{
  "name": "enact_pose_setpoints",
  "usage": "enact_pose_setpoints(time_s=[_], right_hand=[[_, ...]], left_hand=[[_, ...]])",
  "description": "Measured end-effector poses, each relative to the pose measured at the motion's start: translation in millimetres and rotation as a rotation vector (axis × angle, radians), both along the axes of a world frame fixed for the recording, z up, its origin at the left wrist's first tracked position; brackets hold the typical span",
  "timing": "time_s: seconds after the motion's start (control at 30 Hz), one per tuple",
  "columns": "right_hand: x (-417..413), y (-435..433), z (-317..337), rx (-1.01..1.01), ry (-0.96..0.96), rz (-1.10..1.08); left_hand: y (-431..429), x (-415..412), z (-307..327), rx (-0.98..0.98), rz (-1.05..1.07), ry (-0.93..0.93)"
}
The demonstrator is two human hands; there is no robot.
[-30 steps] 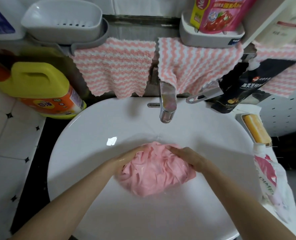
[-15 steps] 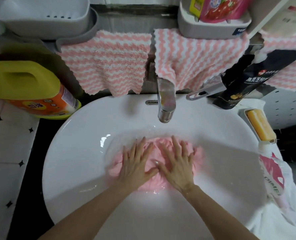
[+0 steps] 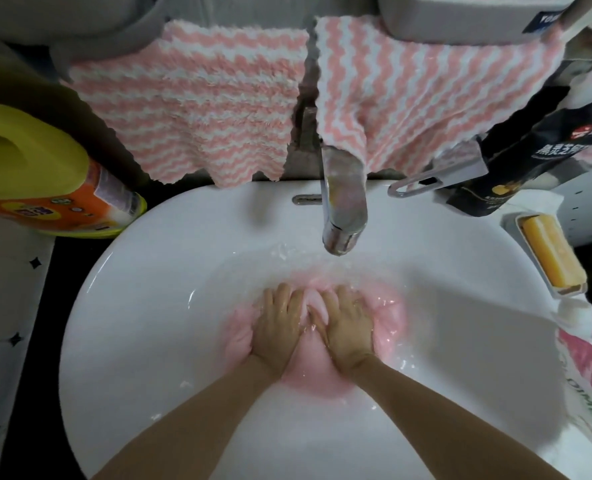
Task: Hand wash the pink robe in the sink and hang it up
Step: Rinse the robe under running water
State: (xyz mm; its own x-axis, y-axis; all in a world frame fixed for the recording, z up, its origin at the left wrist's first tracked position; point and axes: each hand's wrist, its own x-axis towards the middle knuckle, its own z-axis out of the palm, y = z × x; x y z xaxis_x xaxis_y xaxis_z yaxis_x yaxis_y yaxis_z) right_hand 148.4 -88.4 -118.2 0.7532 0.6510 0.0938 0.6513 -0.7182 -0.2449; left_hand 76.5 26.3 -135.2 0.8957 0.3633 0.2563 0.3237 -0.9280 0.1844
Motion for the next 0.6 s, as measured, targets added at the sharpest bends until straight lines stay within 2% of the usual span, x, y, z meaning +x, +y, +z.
enact_pose_setpoints(time_s=[0.13, 0.23, 0.3, 0.43, 0.5, 0.53, 0.57, 0.6], right_hand=[[13.8, 12.5, -5.4, -0.028, 0.046, 0.004], [24.6, 29.1, 11.0, -0.052, 0.19, -0.077], [32.2, 35.0, 23.5, -0.131, 0.369, -0.215], [45.6, 9.8, 58.8, 0.243, 0.919, -0.332], [39.1, -7.0, 81.6, 0.373, 1.122, -0.347], [32.9, -13.7, 88.3, 0.387, 1.081, -0.33], [27.9, -19.9, 90.0, 0.358, 0.895, -0.314], [25.2, -24.6, 88.9, 0.264, 0.635, -0.292]], left_hand=[[3.7, 10.9, 0.5, -0.034, -0.021, 0.044], [9.9, 28.1, 14.1, -0.146, 0.005, 0.235], [18.9, 40.9, 29.6, -0.356, 0.097, 0.34], [42.7, 33.0, 73.8, -1.049, 0.24, 0.271], [48.5, 19.5, 89.9, -1.288, 0.304, 0.216], [43.5, 11.2, 93.4, -1.284, 0.296, 0.216], [35.4, 1.1, 95.5, -1.127, 0.226, 0.243], [27.2, -9.6, 93.5, -0.827, 0.098, 0.255]])
